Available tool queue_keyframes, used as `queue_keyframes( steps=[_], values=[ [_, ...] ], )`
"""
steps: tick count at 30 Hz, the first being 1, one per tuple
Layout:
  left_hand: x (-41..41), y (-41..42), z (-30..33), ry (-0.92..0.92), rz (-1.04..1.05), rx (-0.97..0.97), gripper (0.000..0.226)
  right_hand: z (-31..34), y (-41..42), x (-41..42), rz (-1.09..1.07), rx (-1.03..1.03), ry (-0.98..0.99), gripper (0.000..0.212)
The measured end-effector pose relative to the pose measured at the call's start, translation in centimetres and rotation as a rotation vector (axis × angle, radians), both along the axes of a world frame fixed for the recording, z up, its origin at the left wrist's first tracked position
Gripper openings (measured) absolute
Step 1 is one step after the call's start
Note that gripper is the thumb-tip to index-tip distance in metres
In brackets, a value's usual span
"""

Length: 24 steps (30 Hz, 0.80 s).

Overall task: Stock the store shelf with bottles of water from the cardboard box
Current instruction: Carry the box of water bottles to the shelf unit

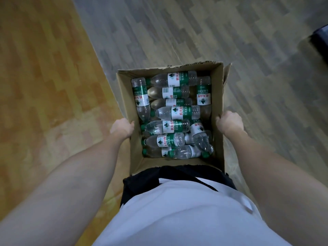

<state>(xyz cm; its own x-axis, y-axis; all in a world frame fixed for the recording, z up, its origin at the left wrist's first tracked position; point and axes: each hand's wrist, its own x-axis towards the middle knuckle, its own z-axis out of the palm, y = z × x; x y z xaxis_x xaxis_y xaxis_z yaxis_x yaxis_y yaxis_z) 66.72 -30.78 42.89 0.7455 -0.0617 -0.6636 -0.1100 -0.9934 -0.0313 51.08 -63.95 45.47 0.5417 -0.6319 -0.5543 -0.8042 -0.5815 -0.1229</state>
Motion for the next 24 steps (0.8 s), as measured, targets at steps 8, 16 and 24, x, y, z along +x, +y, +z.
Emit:
queue_keyframes(
  steps=[8, 16, 24],
  values=[
    [7.6, -9.9, 1.8, -0.06, -0.049, 0.029, 0.048, -0.6, -9.7, 6.7, -0.011, 0.057, 0.004, 0.038],
    [15.7, -13.8, 1.5, -0.074, -0.066, 0.016, 0.042, -1.3, -13.6, 14.6, -0.004, 0.083, 0.003, 0.038],
    [28.9, -16.0, -0.2, -0.068, -0.071, -0.055, 0.041, -1.6, -14.6, 26.3, -0.065, 0.025, 0.001, 0.039]
  ],
)
